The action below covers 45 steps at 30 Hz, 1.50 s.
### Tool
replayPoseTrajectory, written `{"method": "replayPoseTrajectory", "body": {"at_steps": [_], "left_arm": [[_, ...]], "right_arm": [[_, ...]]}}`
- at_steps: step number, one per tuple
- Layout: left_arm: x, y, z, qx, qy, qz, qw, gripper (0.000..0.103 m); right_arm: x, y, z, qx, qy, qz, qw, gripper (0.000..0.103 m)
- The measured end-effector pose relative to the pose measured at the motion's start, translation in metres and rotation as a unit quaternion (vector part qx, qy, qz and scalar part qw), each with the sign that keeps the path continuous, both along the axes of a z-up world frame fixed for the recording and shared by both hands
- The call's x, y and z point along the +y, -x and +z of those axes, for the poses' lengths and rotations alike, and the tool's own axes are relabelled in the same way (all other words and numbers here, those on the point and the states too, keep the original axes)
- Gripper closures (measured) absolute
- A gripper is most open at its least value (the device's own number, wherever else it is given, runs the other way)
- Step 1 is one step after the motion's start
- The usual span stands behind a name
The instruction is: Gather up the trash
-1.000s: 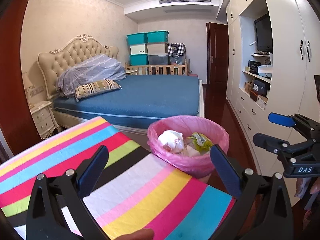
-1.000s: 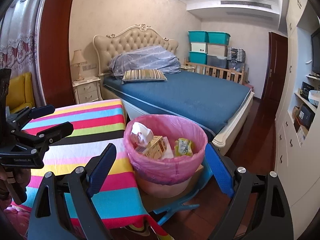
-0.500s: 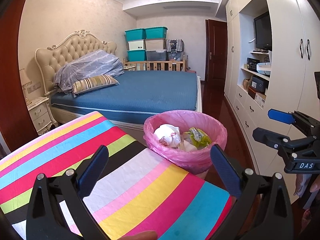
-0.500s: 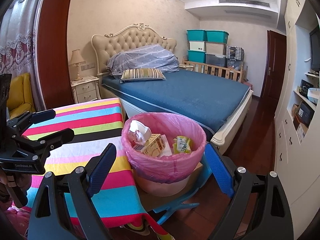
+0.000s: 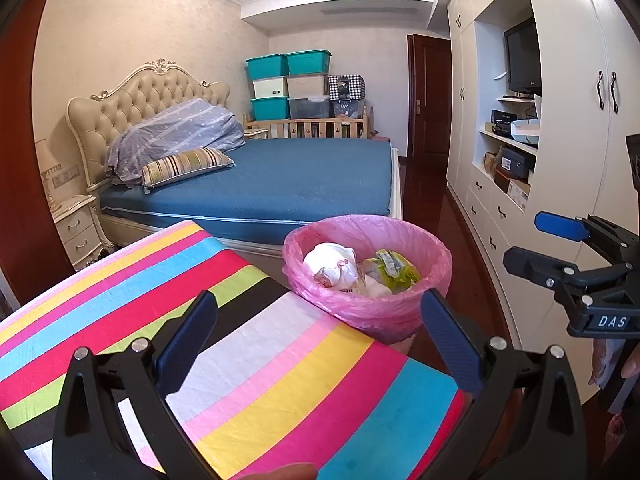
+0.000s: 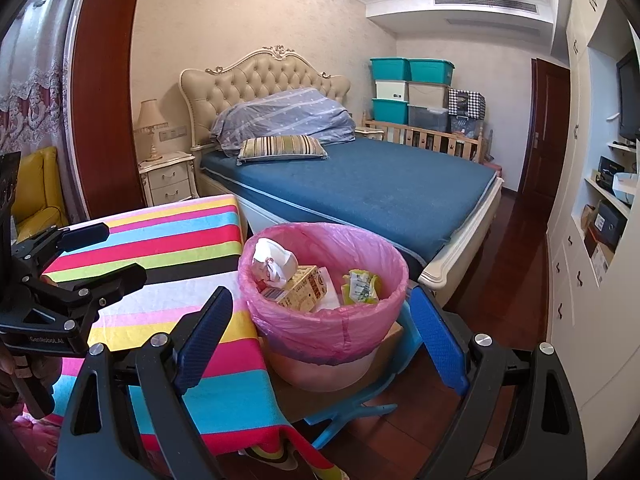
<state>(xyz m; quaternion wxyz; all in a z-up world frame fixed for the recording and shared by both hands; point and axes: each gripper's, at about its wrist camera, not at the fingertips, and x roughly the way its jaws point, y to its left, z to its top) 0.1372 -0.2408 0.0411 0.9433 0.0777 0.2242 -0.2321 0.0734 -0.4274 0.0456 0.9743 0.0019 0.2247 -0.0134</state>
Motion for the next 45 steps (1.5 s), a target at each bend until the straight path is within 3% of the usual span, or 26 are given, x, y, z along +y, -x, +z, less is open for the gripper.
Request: {"method": "replayPoseTrajectory", "body": {"at_steps": [45], "left_arm": [[-0.0001, -0.0002, -0.0032, 0.002, -0.004, -0.003, 1.0000, 0.005]], "right_arm": [[0.0012, -0.0016, -0.0040, 0.001, -0.003, 0.002, 1.000, 0.018]]}}
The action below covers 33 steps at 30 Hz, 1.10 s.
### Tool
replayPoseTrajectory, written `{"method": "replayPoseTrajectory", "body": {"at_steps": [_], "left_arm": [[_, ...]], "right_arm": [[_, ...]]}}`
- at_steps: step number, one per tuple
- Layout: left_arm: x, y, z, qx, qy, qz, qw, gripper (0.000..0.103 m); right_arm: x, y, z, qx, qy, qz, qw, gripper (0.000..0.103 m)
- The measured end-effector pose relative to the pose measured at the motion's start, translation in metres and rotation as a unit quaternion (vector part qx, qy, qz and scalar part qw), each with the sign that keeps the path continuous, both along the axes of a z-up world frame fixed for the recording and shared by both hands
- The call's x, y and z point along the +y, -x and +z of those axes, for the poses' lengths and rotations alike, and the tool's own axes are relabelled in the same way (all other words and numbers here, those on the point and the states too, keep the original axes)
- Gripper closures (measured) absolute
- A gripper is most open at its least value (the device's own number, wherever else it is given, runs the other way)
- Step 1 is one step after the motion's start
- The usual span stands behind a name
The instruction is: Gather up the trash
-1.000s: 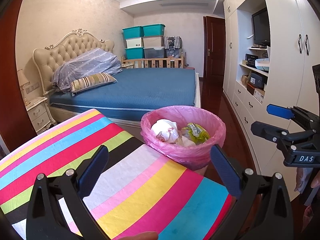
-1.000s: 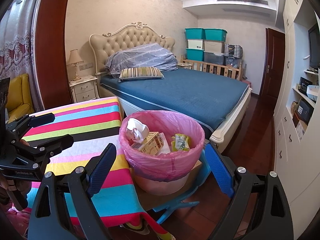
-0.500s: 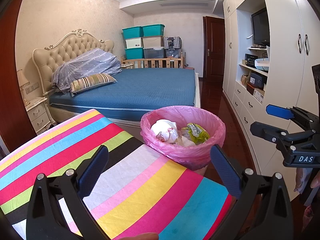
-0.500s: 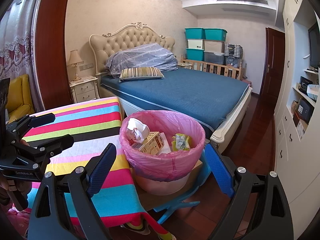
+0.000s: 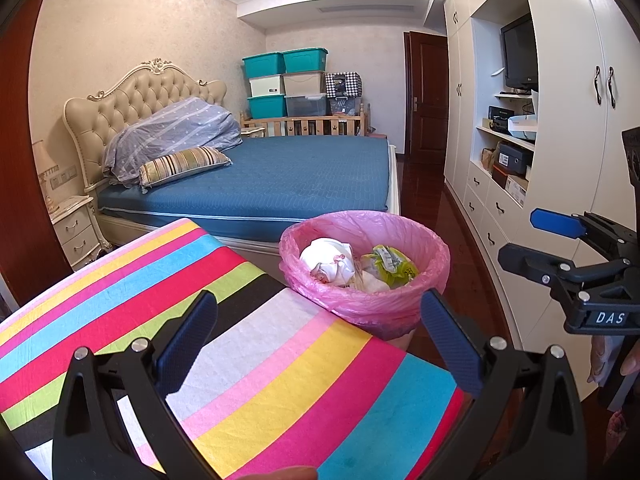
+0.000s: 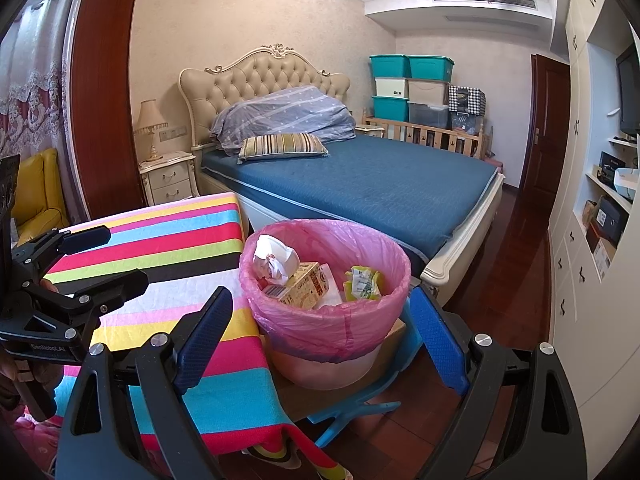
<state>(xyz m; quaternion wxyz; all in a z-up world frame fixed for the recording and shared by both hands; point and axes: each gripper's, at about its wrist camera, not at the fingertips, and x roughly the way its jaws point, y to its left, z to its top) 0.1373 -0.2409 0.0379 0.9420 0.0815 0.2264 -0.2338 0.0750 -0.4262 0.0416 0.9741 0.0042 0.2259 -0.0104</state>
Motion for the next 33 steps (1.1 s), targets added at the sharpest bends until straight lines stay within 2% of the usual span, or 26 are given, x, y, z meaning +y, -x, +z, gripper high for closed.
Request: {"method": "replayPoseTrajectory", "body": {"at_steps": [33], "left_arm": [[0.0002, 0.0011, 0.0001, 0.001, 0.001, -0.003, 1.0000, 0.005]], "right_arm": [[0.0005, -0.0003, -0.0005, 0.000, 0.000, -0.001, 1.000, 0.018]]}}
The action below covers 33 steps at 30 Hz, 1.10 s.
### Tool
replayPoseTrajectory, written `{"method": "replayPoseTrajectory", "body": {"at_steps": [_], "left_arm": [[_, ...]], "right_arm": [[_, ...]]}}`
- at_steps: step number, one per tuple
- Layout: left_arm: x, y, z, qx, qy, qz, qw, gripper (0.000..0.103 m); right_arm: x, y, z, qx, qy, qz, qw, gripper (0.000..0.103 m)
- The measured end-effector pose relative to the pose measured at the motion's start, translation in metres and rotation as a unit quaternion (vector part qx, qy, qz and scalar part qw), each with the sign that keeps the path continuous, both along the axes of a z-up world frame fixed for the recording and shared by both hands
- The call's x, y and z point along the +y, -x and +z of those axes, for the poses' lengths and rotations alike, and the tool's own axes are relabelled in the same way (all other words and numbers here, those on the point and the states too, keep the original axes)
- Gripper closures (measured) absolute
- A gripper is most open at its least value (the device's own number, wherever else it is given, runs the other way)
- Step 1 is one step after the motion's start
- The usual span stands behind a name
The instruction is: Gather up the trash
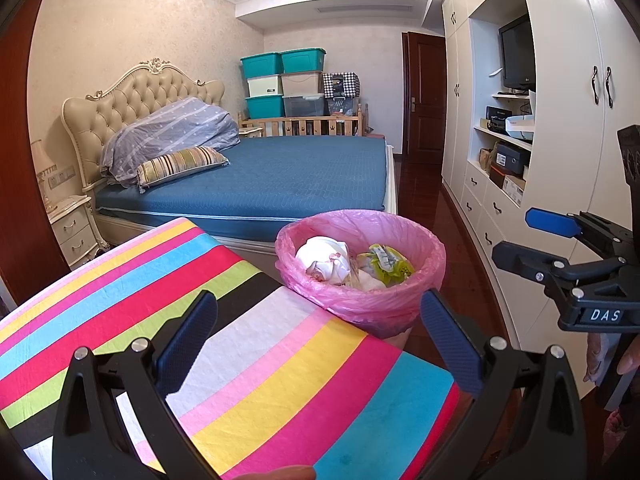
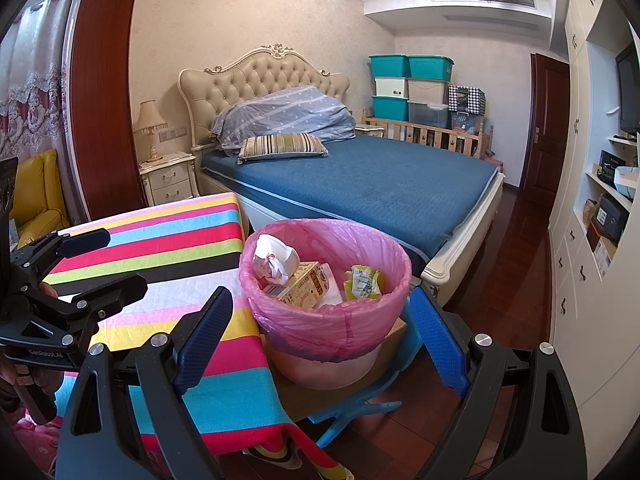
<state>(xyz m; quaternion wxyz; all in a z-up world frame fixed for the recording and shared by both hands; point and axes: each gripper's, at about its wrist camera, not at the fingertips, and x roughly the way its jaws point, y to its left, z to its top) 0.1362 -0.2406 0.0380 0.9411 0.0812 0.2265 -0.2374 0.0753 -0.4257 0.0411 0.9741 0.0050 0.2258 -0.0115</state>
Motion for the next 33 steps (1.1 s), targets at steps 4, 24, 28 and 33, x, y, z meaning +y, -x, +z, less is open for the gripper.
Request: {"method": "replayPoseTrajectory", "body": {"at_steps": [4, 24, 28, 33], "left_arm": [[0.000, 0.001, -0.001, 0.000, -0.001, -0.001, 1.0000, 0.005], [0.008, -0.004, -0.005, 0.001, 0.000, 0.001, 1.0000, 0.004], [0.014, -0.006, -0.005, 0.007, 0.010, 0.002, 0.9999, 0.005], [0.032, -0.005, -0.003, 0.009, 0.004, 0.014, 0.9998, 0.005]], "right_arm": [[0.001, 0.000, 0.000, 0.000, 0.000, 0.001, 1.000, 0.018], [0.006, -0.002, -0.006, 0.003, 0.001, 0.000, 1.000, 0.018], [0.013, -0.004, -0.007, 0.007, 0.006, 0.002, 1.000, 0.018], [0.028, -0.007, -0.005, 0.012, 0.014, 0.012, 1.000, 0.018]]}}
